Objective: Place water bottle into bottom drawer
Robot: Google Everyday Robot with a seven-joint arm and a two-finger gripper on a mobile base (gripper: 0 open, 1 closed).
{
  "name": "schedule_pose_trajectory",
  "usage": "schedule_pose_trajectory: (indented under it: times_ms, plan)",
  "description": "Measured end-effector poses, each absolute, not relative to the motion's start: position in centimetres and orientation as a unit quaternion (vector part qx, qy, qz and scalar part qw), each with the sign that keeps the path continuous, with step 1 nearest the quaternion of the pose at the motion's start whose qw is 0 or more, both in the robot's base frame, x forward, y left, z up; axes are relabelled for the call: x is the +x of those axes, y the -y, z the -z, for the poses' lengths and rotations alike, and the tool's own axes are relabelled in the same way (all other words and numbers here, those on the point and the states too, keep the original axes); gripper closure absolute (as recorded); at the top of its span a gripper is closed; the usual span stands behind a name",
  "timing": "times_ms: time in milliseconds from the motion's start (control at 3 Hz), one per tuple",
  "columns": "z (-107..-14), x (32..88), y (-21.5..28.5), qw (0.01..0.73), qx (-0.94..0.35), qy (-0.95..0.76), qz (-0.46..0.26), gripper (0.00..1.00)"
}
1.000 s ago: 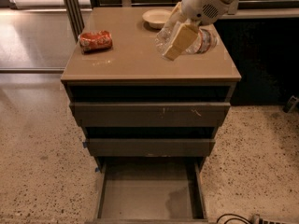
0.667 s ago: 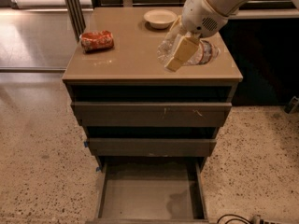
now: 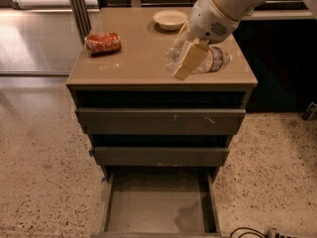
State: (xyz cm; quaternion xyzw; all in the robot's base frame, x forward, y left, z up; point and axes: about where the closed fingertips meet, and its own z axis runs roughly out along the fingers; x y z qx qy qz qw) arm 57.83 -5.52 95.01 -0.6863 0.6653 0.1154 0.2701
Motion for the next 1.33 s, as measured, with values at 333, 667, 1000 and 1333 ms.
schedule_pose_trajectory:
  times_ms: [333, 667, 1000, 1333]
  plan:
    - [-93.5, 55.4, 4.9, 0.266, -0.678, -0.671, -0.137, 1.00]
    - [-89.7, 52.4, 4.6, 0.251, -0.671, -0.679, -0.157, 1.00]
    - [-85.3, 51.0, 4.1, 0.234, -0.674, -0.682, -0.162, 1.00]
    - [-81.4, 51.2, 2.8, 0.215, -0.692, -0.668, -0.168, 1.00]
